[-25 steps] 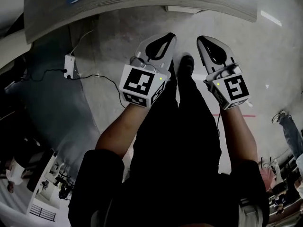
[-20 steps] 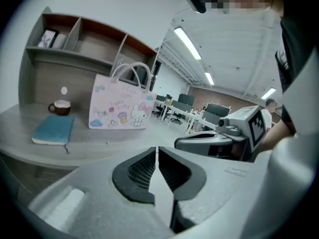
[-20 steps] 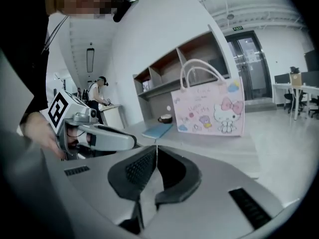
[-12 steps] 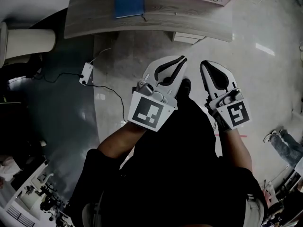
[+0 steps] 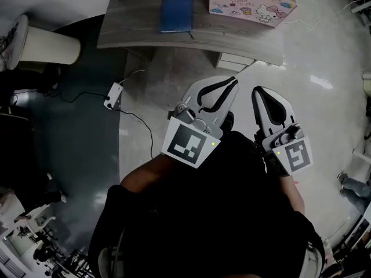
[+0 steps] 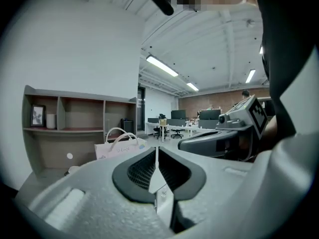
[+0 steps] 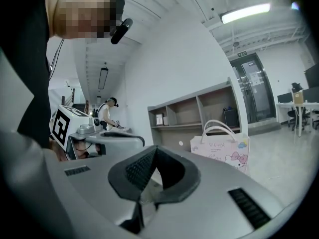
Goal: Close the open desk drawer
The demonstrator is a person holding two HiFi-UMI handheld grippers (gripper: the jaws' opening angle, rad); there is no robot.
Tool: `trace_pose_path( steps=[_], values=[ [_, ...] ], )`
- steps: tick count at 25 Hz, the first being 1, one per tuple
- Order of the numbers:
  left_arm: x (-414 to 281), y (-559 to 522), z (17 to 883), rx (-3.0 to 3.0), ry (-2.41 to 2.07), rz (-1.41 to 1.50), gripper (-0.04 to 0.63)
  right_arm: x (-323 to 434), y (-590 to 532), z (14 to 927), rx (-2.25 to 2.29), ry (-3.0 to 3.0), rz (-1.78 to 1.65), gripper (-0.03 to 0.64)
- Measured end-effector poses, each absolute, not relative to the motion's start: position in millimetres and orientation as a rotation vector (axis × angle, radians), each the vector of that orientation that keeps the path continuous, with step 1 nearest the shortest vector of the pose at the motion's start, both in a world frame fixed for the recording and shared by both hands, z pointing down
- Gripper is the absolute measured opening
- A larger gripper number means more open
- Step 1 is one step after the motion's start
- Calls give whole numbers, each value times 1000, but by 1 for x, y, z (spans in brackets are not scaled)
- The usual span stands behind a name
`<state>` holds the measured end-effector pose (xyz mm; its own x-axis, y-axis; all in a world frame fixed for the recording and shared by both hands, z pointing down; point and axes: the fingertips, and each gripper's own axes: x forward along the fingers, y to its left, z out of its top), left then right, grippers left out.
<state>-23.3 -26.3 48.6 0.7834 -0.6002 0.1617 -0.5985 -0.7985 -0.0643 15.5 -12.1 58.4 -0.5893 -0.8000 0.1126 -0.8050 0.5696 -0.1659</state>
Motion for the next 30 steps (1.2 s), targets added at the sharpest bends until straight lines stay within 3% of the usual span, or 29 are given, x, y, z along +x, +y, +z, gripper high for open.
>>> trace_pose_path(
  steps=[30],
  values=[
    [-50, -10, 39, -3006, 1074, -218, 25, 2, 11, 39, 1403, -2774, 224, 12]
  ],
)
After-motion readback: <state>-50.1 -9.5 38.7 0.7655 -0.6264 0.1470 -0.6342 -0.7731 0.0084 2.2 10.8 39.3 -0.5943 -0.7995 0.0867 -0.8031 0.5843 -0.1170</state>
